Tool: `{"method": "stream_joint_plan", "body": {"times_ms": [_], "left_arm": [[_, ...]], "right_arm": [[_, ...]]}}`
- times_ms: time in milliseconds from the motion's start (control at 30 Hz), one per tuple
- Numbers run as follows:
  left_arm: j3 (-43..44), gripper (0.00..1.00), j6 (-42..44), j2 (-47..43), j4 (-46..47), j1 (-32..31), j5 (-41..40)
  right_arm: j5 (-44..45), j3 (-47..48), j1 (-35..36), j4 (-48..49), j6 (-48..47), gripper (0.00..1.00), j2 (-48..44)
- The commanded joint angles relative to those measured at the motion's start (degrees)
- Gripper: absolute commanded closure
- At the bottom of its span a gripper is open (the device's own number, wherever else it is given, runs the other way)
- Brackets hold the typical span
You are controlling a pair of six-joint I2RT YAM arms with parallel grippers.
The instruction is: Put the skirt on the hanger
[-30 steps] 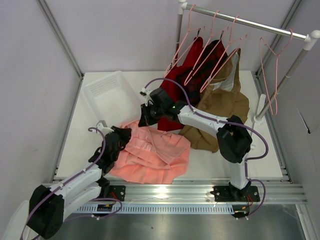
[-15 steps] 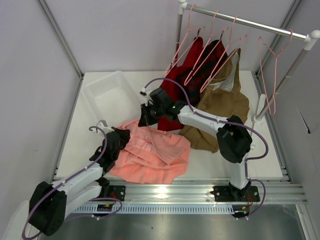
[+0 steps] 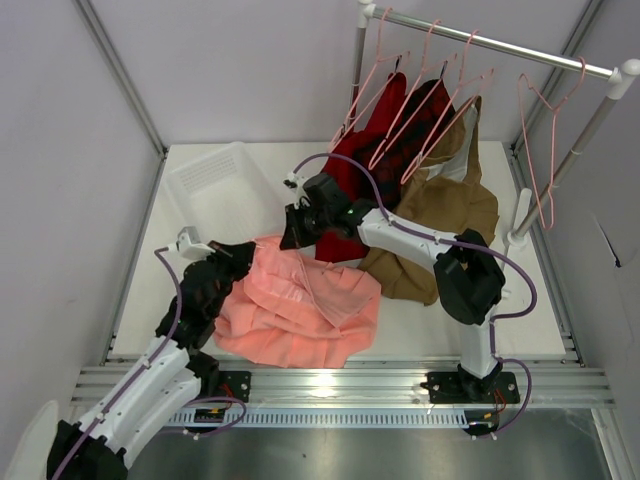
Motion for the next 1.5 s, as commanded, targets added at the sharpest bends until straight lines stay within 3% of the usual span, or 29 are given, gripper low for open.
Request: {"method": "stream_joint_plan", "body": {"times_ms": [0, 100, 333, 433, 533, 700, 867, 1133, 1367, 1467], "left_arm": [[4.0, 1.0, 2.6, -2.2, -6.6, 0.6, 5.5], [5.1, 1.0, 0.6, -3.6, -9.4, 0.6, 7.7], [8.3, 1.0, -4.5, -2.5, -12.5, 0.6, 8.6], [10.7, 1.0, -4.8, 0.1, -14.6, 0.6, 7.7], [12.4, 1.0, -5.0, 1.5, -14.7, 0.6, 7.6], [16.0, 1.0, -5.0, 1.6, -17.7, 0.6, 4.0], [19.2, 1.0, -4.3, 2.5, -20.4, 0.6, 1.5], [19.6, 1.0, -4.7, 2.4, -21.8, 0.6, 0.5], [19.2, 1.0, 7.5, -2.5, -25.3, 0.6, 4.4], [19.8, 1.0, 10.9, -5.3, -29.5, 0.6, 4.2]], "right_arm": [[-0.9, 0.1, -0.8, 1.7, 1.4, 1.0, -0.1], [-0.8, -0.7, -0.8, 1.4, 1.2, 1.0, -1.1], [-0.8, -7.3, -0.8, 1.8, 0.1, 0.56, -7.9], [-0.3, -11.6, -0.3, 3.0, -2.3, 0.44, -13.0], [3.1, -17.3, 0.9, 5.0, -6.8, 0.39, -19.4], [7.9, -24.0, 2.8, 12.9, -9.0, 0.38, -28.1], [12.8, -26.9, 8.2, 21.8, -12.3, 0.38, -30.1], [19.2, -22.5, 11.8, 26.0, -14.5, 0.41, -23.4], [17.1, -25.2, 13.7, 25.6, -12.3, 0.44, -21.5], [19.6, -26.1, 16.0, 27.4, -16.3, 0.46, -18.7]]}}
